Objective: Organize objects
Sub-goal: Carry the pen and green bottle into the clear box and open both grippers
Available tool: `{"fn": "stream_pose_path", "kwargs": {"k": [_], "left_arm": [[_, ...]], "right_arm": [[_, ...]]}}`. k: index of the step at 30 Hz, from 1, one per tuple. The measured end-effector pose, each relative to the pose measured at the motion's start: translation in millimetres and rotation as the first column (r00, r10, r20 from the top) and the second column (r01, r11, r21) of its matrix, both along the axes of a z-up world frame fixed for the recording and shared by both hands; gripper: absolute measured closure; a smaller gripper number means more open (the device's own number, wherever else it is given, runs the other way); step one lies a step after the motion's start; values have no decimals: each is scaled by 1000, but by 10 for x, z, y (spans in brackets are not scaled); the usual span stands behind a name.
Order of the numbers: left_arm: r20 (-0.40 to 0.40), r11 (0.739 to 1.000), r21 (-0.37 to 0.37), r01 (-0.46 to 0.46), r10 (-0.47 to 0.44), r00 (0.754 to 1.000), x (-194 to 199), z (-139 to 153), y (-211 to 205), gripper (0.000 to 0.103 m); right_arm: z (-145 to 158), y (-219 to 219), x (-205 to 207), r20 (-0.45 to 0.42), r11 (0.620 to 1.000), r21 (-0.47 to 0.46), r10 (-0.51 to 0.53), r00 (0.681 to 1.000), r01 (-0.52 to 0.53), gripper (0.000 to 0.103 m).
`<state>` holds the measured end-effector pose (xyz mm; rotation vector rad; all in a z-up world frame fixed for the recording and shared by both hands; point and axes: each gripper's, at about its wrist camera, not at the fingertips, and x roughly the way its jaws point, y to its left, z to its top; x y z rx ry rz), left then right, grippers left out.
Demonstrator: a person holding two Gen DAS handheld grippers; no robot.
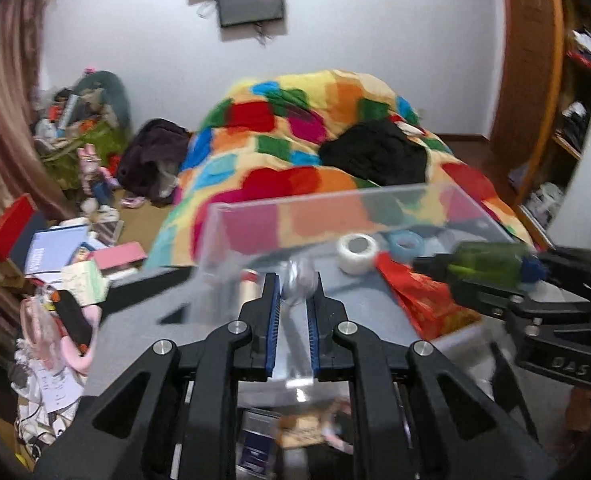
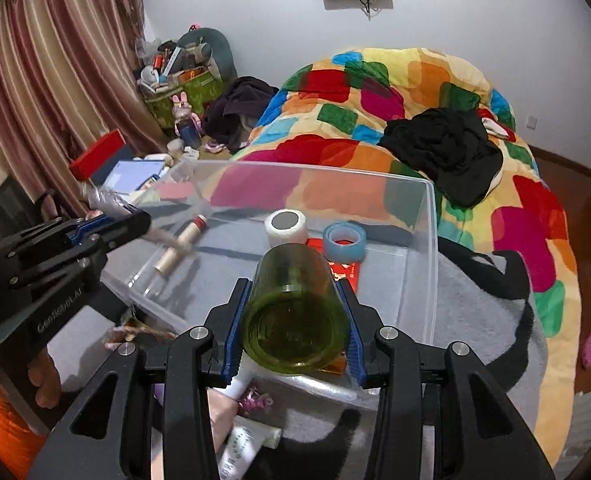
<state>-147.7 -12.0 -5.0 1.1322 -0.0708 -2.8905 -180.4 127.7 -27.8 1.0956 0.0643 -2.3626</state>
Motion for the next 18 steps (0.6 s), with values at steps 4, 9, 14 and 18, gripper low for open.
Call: {"fn": "stream_pose_path", "kwargs": {"k": [4,9,14,18], "left_arm": [[32,996,52,72,-74,997,36,-21,120,81],[31,983,130,128,-133,991,139,62,144,65],[-4,975,175,139,-140,990,270,185,75,42],[-20,976,182,117,-116,993,391,246,-31,33]], "right_arm": [[9,24,48,-23,999,43,-12,1000,13,60],[102,100,169,-68,998,54,-27,997,31,47],[205,141,351,-124,997,68,-34,992,43,41],[241,182,465,-139,996,65,-46,989,56,39]]}}
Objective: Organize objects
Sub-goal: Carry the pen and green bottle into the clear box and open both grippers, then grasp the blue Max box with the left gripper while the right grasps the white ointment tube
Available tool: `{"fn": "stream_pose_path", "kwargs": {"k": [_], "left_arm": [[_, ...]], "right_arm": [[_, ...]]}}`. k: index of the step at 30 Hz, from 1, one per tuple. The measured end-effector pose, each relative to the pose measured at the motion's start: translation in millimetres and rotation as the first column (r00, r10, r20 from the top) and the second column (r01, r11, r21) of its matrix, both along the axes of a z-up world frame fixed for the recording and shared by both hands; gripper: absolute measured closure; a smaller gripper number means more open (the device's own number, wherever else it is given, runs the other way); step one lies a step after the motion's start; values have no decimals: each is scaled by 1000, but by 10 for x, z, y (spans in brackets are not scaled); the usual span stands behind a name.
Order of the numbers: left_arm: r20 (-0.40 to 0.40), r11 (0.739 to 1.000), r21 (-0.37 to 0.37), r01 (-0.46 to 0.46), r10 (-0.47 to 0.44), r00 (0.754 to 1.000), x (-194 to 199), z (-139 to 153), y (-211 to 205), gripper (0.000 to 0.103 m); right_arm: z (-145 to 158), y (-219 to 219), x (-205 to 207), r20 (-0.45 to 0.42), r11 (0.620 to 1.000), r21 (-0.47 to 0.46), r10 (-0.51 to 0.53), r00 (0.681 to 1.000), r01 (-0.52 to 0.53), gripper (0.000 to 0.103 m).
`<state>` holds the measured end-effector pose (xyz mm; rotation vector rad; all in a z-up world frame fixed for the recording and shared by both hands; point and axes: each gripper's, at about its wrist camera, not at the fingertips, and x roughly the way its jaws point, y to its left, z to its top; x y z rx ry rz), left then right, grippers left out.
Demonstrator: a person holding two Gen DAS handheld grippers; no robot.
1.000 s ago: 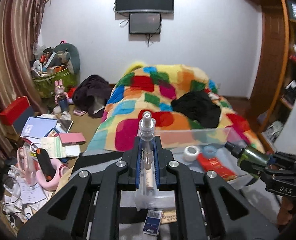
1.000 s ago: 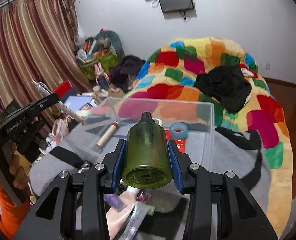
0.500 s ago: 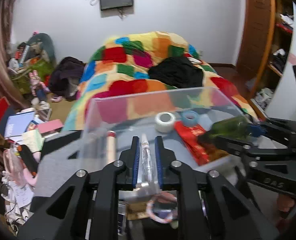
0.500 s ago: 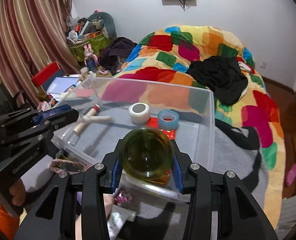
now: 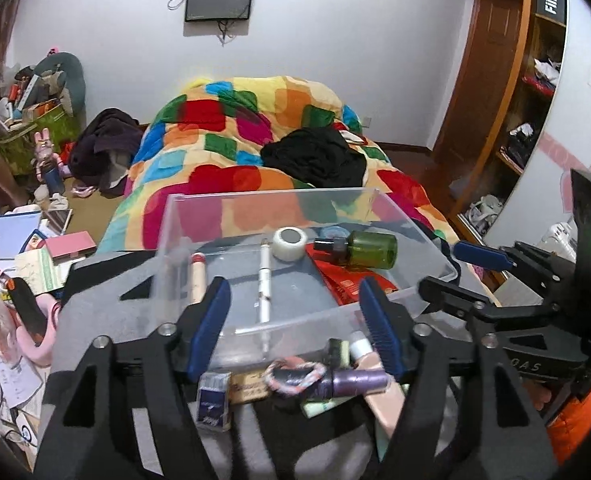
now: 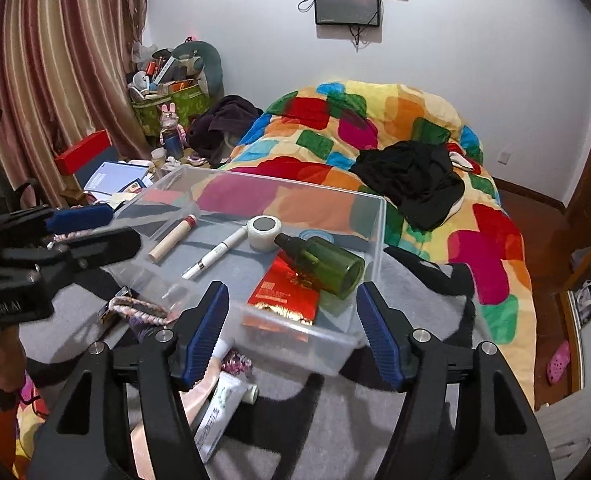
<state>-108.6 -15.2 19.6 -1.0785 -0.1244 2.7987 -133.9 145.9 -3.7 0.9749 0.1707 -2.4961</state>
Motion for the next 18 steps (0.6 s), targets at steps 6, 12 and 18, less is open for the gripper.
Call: {"fn": "stream_pose_path", "kwargs": {"k": [6,12,18], "left_arm": [[31,999,-12,-41,41,999,138,-104,-207,33],[118,997,-19,-74,76,990,221,-402,-404,33],[186,996,-16,-87,88,979,315,-682,-501,33]], "right_arm": [[-84,35,185,18,1000,4,-2,1000,2,38],[-322,68,307,107,1000,-20,1,994,1,38],[-527,46,415,170,999,-38,13,985,-7,39]]}}
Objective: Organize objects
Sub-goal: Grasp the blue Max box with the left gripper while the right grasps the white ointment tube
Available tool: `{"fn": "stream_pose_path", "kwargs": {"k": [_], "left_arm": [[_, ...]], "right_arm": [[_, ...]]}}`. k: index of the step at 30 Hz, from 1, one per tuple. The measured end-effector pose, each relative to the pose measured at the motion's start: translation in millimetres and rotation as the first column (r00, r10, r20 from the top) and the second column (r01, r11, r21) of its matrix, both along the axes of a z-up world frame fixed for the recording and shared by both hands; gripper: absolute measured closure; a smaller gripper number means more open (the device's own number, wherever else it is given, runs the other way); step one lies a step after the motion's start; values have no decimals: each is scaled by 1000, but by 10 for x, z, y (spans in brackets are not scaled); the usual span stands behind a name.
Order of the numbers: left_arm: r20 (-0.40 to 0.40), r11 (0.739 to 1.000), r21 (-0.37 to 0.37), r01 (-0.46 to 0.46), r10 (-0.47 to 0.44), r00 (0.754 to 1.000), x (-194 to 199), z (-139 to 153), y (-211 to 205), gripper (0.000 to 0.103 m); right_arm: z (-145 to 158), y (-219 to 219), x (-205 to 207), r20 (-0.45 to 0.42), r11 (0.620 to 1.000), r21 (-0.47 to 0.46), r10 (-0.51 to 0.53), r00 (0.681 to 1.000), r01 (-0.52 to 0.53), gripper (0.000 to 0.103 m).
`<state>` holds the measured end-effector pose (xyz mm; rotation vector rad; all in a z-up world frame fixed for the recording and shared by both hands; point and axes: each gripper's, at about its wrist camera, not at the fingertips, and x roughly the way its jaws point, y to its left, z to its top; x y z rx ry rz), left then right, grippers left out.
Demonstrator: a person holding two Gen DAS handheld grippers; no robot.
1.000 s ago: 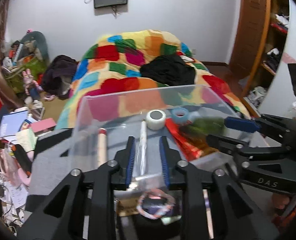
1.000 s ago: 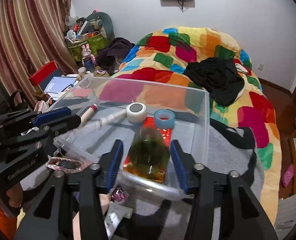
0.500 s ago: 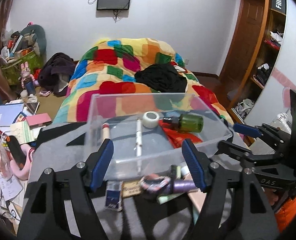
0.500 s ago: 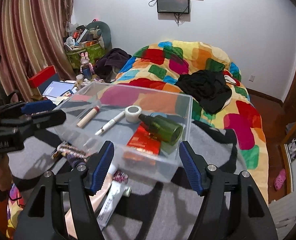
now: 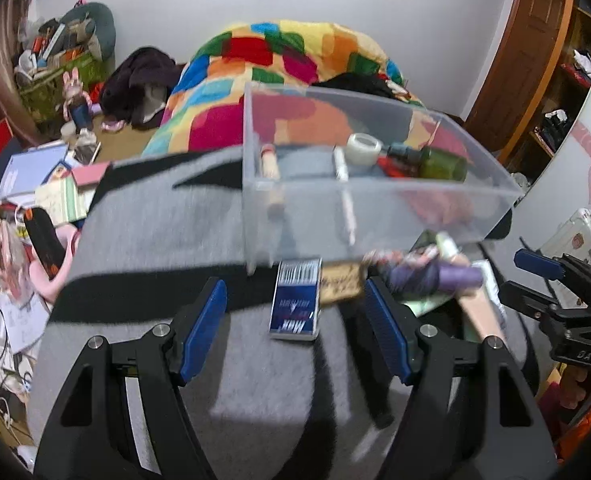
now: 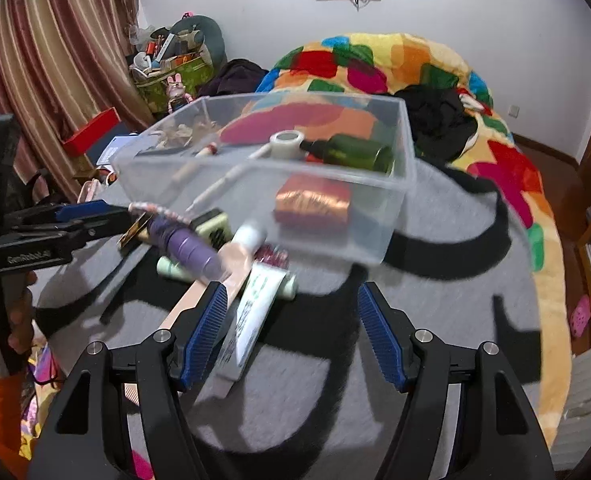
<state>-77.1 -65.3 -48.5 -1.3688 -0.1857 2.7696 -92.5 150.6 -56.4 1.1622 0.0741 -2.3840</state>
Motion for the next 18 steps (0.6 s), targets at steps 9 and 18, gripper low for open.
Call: {"fn": "stream_pose_path", "kwargs": {"k": [9,18], "left_arm": [[46,1000,21,-14,13,999,-28,-184,-94,46],[24,1000,1,31,-31,999,-42,-187,71,72]], "right_arm": [[-156,12,-21,70,1000,-16,-8,998,9,67],[-173,-13,59,33,1000,24,-7,999,6,83]]}}
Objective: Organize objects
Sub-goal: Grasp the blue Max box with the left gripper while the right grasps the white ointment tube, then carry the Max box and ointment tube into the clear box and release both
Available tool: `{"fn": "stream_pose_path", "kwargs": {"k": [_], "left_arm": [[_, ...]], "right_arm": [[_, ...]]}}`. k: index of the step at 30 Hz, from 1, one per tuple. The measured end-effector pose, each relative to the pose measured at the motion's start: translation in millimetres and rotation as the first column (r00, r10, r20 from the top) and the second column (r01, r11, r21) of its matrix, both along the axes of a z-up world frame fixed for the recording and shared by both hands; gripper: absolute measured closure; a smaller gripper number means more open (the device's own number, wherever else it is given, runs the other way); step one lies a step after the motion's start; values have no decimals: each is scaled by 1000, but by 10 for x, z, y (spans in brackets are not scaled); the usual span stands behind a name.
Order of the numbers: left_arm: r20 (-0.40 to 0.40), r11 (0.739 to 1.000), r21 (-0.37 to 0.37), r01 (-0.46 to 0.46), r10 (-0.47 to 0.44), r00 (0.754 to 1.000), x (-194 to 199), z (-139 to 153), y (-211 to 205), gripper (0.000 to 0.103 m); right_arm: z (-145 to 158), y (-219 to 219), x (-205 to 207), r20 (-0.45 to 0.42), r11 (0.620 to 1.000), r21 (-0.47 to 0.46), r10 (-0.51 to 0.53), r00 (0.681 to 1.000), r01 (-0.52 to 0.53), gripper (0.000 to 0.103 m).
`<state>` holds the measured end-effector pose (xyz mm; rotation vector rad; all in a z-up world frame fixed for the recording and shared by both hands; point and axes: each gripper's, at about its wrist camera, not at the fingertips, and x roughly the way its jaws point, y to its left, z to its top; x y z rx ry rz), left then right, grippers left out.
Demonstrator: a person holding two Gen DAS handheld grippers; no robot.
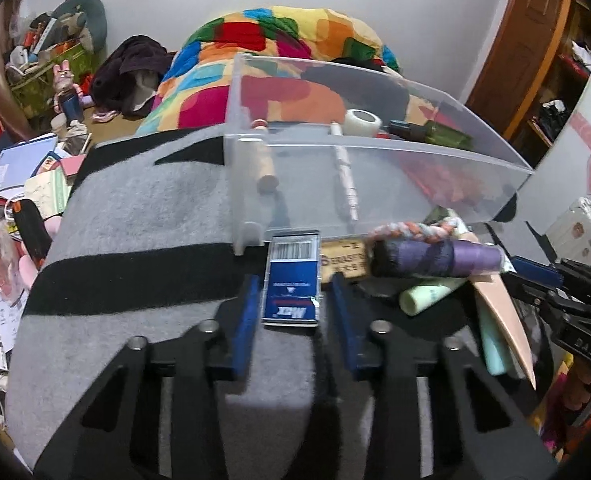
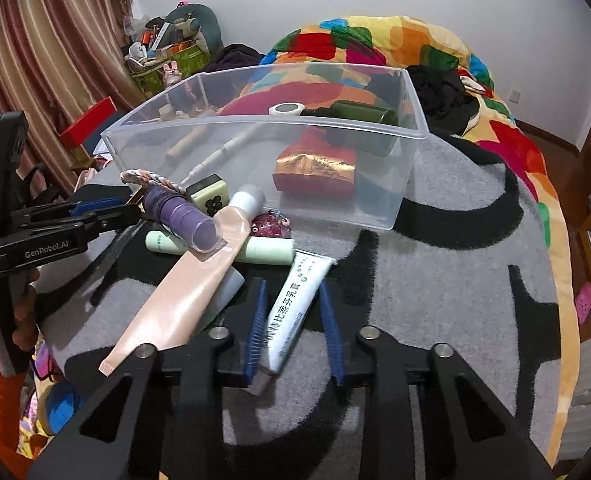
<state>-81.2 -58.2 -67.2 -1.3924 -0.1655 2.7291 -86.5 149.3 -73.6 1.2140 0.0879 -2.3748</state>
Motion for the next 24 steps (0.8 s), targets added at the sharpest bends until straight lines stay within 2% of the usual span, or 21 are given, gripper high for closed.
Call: {"fn": "stream_pose_path", "kwargs": {"k": [1,4,17,24], "left_arm": [[-3,1000,-16,0,0,1000,14,-1,18,76],[-15,999,-46,-11,10,1000,60,-7,35,77],[-58,994,-110,-7,1,998,592,47,177,77],[-125,995,-100,-23,10,992,671,258,220,77]], "right_arm": [[3,16,9,-3,1000,1,-2,1000,2,84],[12,65,25,-13,1000,7,-12,1000,12,87],[-1,240,63,-33,999,14,-51,998,51,87],[209,296,106,-79,997,-30,-70,994,67,87]]}}
